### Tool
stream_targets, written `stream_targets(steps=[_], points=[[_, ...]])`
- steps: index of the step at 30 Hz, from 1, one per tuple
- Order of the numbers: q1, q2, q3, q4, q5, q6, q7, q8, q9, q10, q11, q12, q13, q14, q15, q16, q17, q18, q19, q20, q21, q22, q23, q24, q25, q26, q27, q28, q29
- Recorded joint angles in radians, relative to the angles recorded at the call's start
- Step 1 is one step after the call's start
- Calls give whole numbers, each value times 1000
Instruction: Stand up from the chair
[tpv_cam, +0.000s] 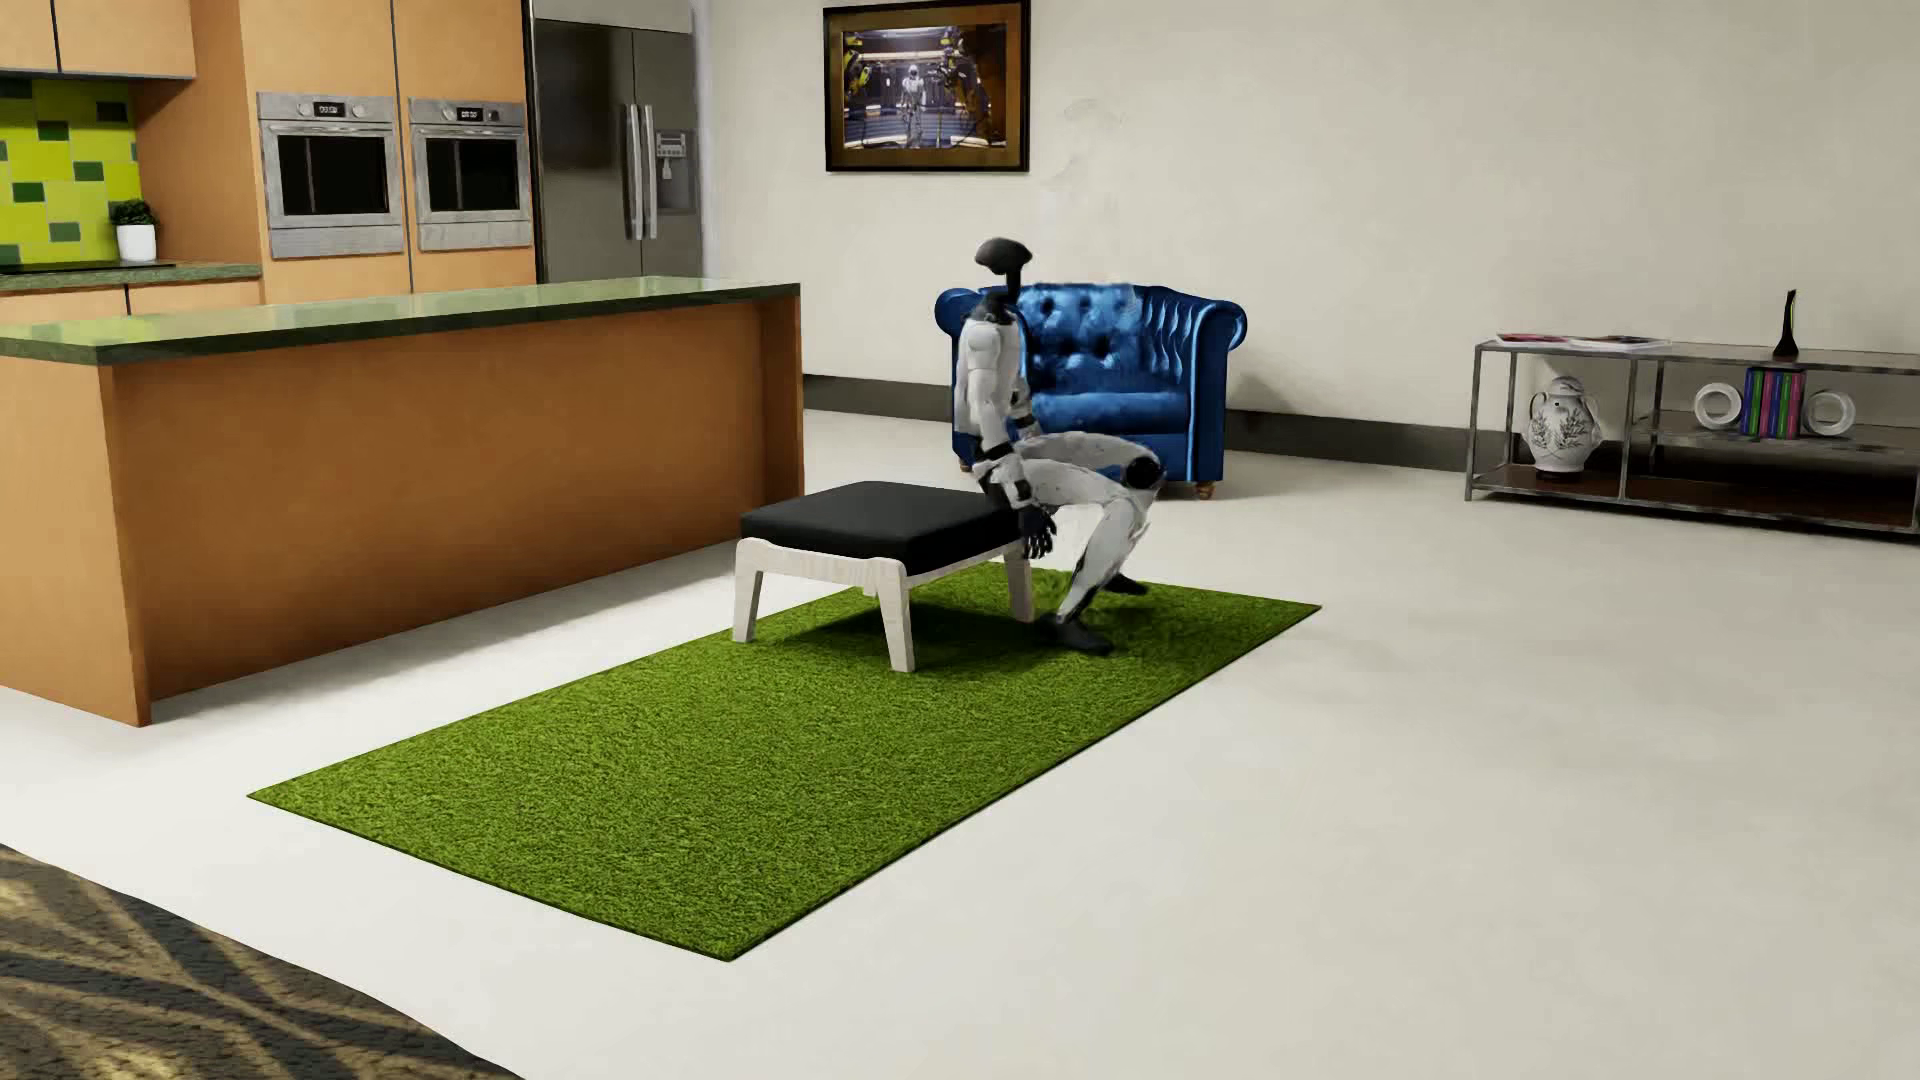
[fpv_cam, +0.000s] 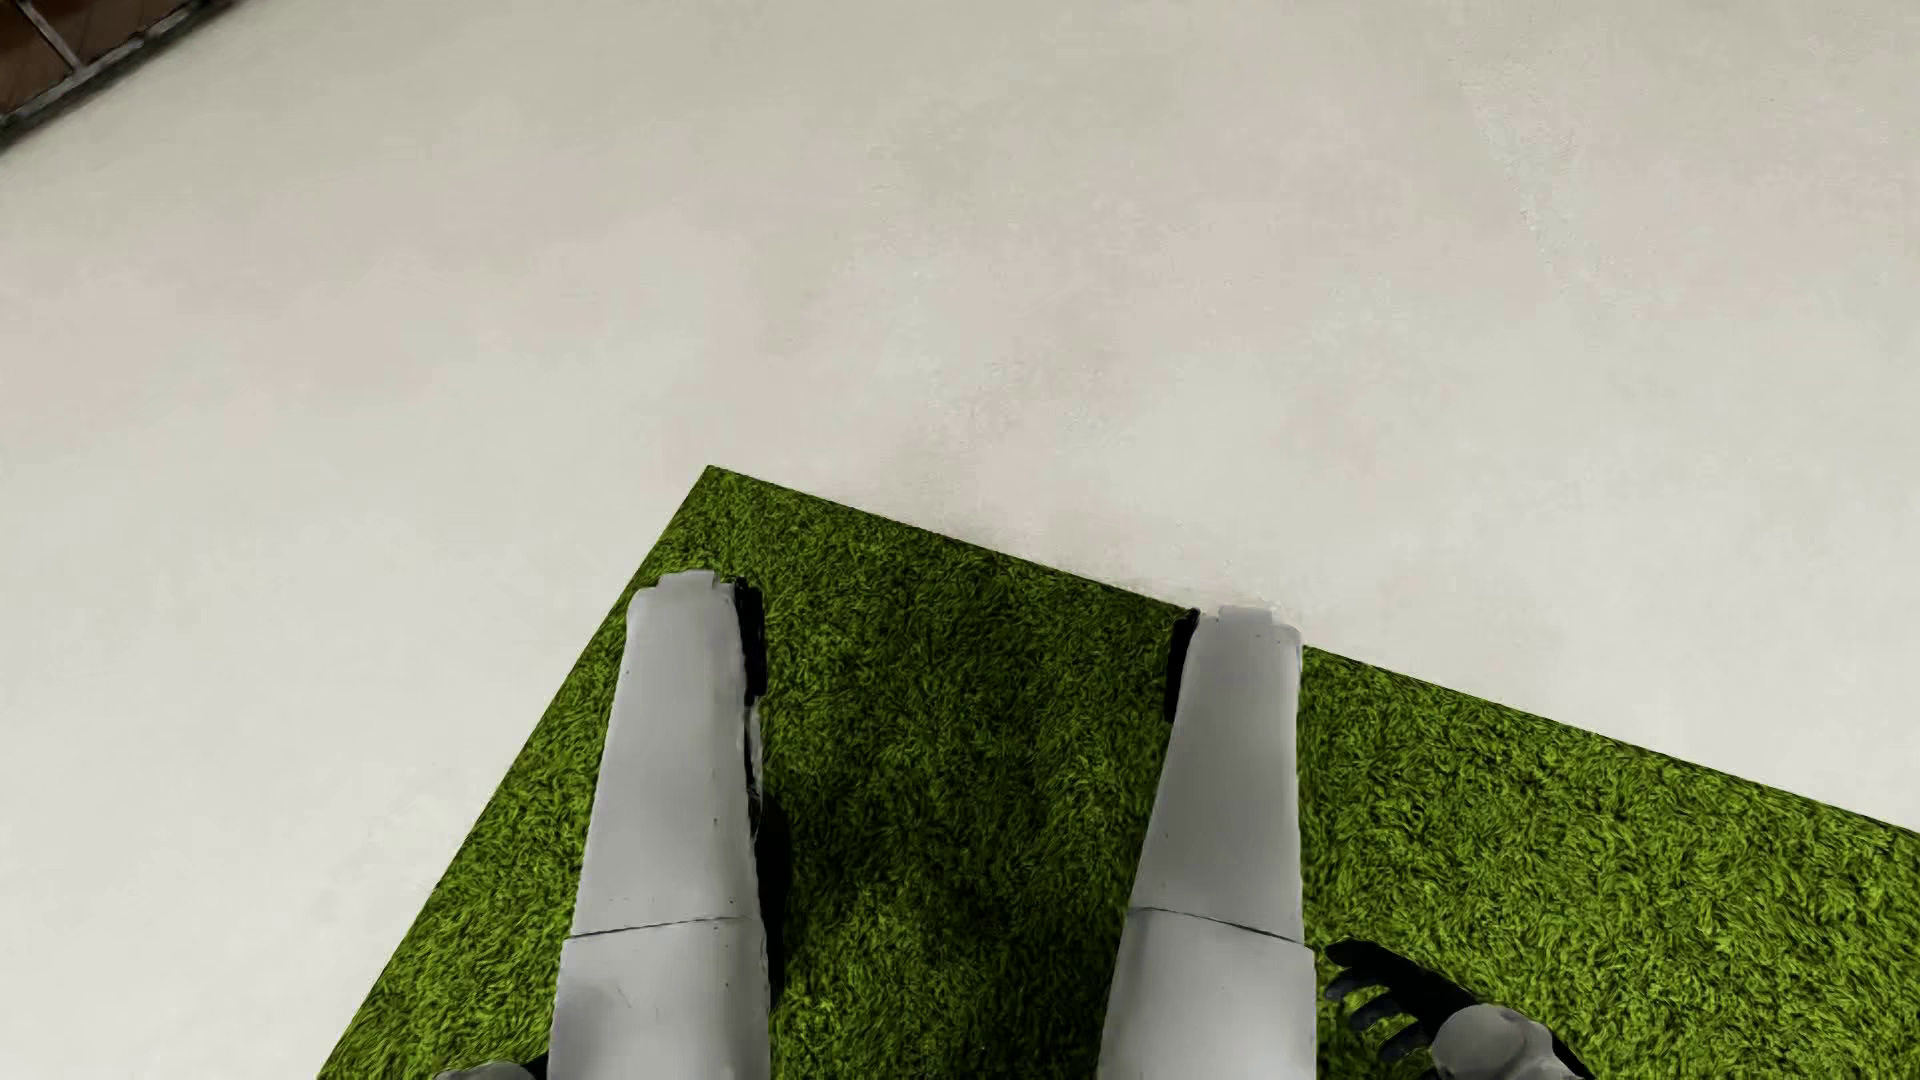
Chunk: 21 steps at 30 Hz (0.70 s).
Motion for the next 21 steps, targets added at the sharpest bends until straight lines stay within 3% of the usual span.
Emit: stream_targets(steps=[1, 2, 5, 6, 8, 11, 12, 14, 17, 18, 19, 21], points=[[5, 7, 0, 3, -2, 0, 1, -2, -6, 0, -2, 36, 42, 6, 1, -18, 6, -1, 0, -12, -6, -3, 10, 67, -71, -20, -25, -54, 54], [12, 12, 0, 3, -5, 0, 2, -4, -12, -2, -3, 78, 89, 8, 3, -30, 14, -3, 0, -1, -25, -13, 4, 62, -92, -16, -36, -60, 94], [23, 17, 0, 10, -4, -1, -2, -4, -32, -5, -5, 191, 211, 6, 11, -42, 74, -10, 6, 81, -100, -93, -11, -74, -15, 2, -15, -42, 67], [27, 21, 2, 10, -2, -1, -4, -2, -36, -6, -6, 206, 238, 6, 11, -48, 99, -11, 6, 87, -116, -124, -21, -88, 0, 7, -6, -13, 28], [36, 30, 4, 3, 4, 0, -4, -2, -43, -9, -9, 193, 256, 8, 11, -56, 133, -6, 1, 87, -128, -100, -38, -72, 8, -6, -11, 7, 22], [43, 37, -1, -5, 17, 3, -5, 0, -50, -9, -10, 165, 229, 9, 12, -31, 122, -1, -7, 62, -97, -82, -59, -74, -31, -11, -49, 16, 77], [43, 37, 0, -4, 22, 4, -5, 2, -52, -8, -10, 154, 219, 10, 14, -17, 108, 1, -7, 64, -86, -87, -73, -75, -45, -13, -42, 33, 43], [42, 35, -2, -6, 24, 5, -4, 2, -58, -8, -10, 137, 197, 8, 18, 11, 78, 3, -8, 68, -74, -107, -82, -118, -81, -8, -64, 29, 112], [37, 26, -2, -8, 24, 7, -4, 5, -63, -7, -9, 116, 186, 7, 30, 55, 17, 0, -12, 94, -60, -228, -148, -204, -128, -3, -121, 5, 300], [34, 20, -3, -10, 26, 8, -4, 7, -59, -9, -10, 97, 176, 9, 37, 77, -20, -1, -13, 107, -58, -290, -197, -248, -124, -10, -130, 36, 273], [26, 13, -5, -11, 27, 12, -5, 8, -62, -10, -11, 80, 174, 14, 43, 95, -64, -1, -16, 107, -58, -372, -257, -291, -122, -1, -115, 63, 294], [17, 1, -7, -2, 40, 11, -7, 14, -63, -12, -15, 35, 150, 22, 54, 149, -153, -13, -18, 108, -49, -557, -404, -357, -43, -18, -72, 186, 124]])
